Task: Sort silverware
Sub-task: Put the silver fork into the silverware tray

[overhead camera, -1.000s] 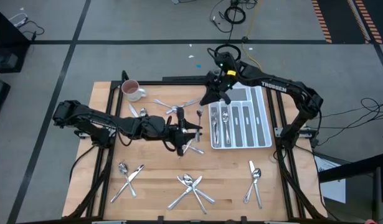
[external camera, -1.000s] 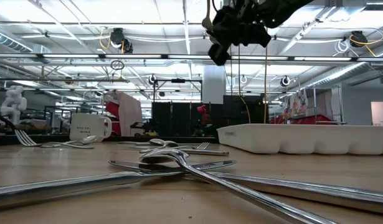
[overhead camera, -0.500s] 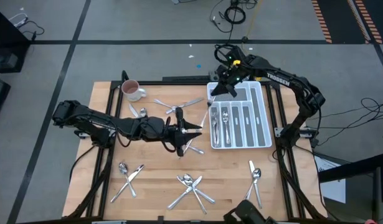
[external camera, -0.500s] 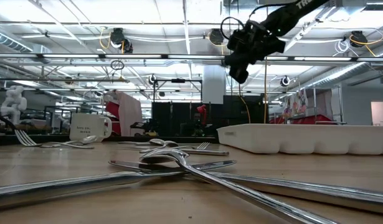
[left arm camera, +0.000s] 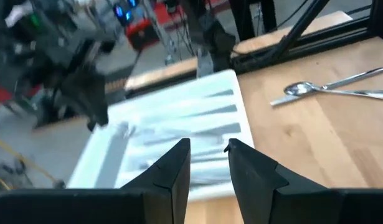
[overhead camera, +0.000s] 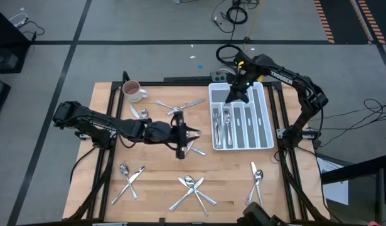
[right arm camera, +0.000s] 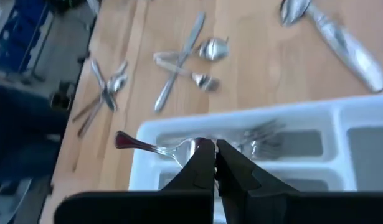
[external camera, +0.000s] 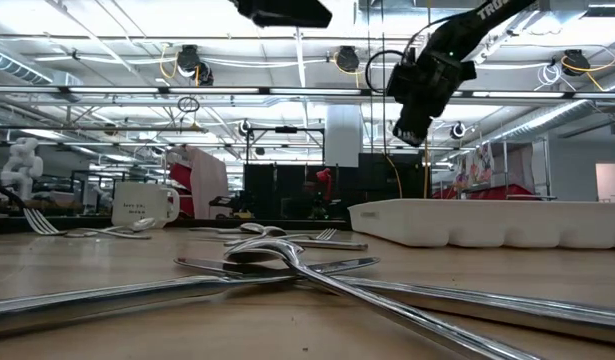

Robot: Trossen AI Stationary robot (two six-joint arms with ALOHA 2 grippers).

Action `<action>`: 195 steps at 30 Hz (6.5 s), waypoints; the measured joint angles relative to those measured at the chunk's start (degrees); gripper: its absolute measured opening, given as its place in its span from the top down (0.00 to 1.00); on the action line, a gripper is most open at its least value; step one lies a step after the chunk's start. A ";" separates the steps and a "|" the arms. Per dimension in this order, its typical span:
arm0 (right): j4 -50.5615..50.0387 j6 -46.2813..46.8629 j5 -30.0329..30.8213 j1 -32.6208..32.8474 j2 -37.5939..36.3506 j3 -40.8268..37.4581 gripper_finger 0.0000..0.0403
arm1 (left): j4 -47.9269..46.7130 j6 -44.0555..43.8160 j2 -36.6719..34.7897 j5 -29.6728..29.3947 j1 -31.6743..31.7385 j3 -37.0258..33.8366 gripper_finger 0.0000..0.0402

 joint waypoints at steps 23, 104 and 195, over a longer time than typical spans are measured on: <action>3.49 -2.96 5.56 5.60 13.21 0.02 1.00 | -13.87 -17.40 0.04 -0.82 0.35 -0.04 0.72; 2.13 6.28 26.62 28.02 9.85 22.62 0.61 | -59.35 -87.98 0.07 -3.29 -10.51 -8.86 0.72; 20.75 31.26 36.86 32.74 10.79 4.31 1.00 | -60.06 -88.76 0.04 -8.68 -16.22 -9.66 0.72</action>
